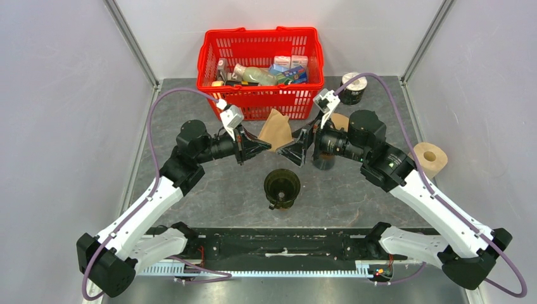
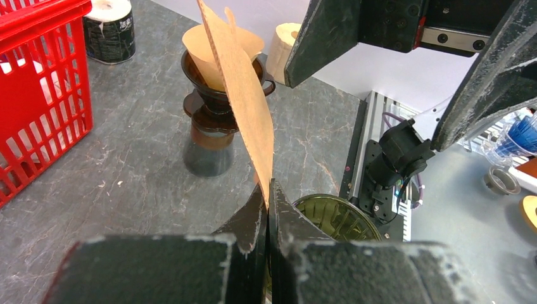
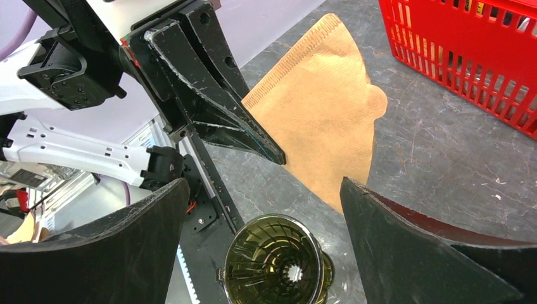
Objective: Place the coffee filter in the dripper
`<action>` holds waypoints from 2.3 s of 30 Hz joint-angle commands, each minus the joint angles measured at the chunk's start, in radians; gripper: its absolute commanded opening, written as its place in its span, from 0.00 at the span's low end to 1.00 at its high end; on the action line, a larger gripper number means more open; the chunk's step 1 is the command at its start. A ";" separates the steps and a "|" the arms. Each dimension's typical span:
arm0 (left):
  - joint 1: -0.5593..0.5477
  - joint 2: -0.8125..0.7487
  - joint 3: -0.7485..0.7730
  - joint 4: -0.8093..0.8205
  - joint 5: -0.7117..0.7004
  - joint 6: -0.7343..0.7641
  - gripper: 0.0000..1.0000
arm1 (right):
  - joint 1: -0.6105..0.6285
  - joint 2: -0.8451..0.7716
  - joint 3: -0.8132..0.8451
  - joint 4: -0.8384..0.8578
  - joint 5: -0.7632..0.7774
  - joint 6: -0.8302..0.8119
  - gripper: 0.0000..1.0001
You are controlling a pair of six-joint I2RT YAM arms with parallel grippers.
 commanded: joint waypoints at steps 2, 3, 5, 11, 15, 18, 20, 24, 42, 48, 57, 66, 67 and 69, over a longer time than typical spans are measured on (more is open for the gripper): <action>-0.003 -0.007 0.023 0.016 0.032 0.044 0.02 | 0.001 -0.001 0.031 0.016 0.130 0.002 0.97; -0.003 -0.011 0.018 0.022 0.038 0.047 0.02 | 0.001 0.001 0.032 0.012 0.185 0.001 0.97; -0.003 -0.020 0.006 0.047 0.054 0.045 0.02 | 0.001 0.001 0.027 0.005 0.262 0.001 0.97; -0.004 -0.031 0.002 0.089 0.090 0.028 0.02 | 0.001 -0.004 -0.037 0.054 0.254 0.016 0.96; -0.004 -0.038 -0.013 0.118 0.138 0.036 0.02 | 0.000 -0.006 -0.035 0.064 0.241 0.019 0.94; -0.003 -0.059 -0.033 0.133 0.151 0.051 0.02 | 0.001 -0.069 -0.060 0.053 0.390 -0.020 0.97; -0.003 -0.070 -0.040 0.135 0.152 0.060 0.02 | 0.000 -0.116 -0.081 0.037 0.469 -0.045 0.97; -0.003 -0.080 -0.045 0.137 0.202 0.089 0.02 | 0.001 -0.174 -0.123 0.019 0.537 -0.081 0.97; -0.003 -0.041 -0.010 0.111 0.173 0.089 0.02 | 0.001 -0.124 -0.059 -0.019 0.309 -0.082 0.97; -0.003 -0.040 -0.010 0.106 0.168 0.094 0.02 | 0.000 -0.125 -0.044 -0.022 0.339 -0.083 0.97; -0.003 -0.039 -0.008 0.101 0.177 0.095 0.02 | 0.000 -0.108 -0.015 0.001 0.392 -0.083 0.97; -0.003 -0.037 -0.008 0.095 0.171 0.098 0.02 | 0.000 -0.102 -0.001 0.001 0.365 -0.077 0.97; -0.003 -0.036 -0.008 0.095 0.171 0.098 0.02 | 0.001 -0.103 0.000 0.000 0.365 -0.076 0.97; -0.003 -0.033 -0.007 0.094 0.168 0.098 0.02 | 0.000 -0.103 0.002 -0.001 0.365 -0.073 0.97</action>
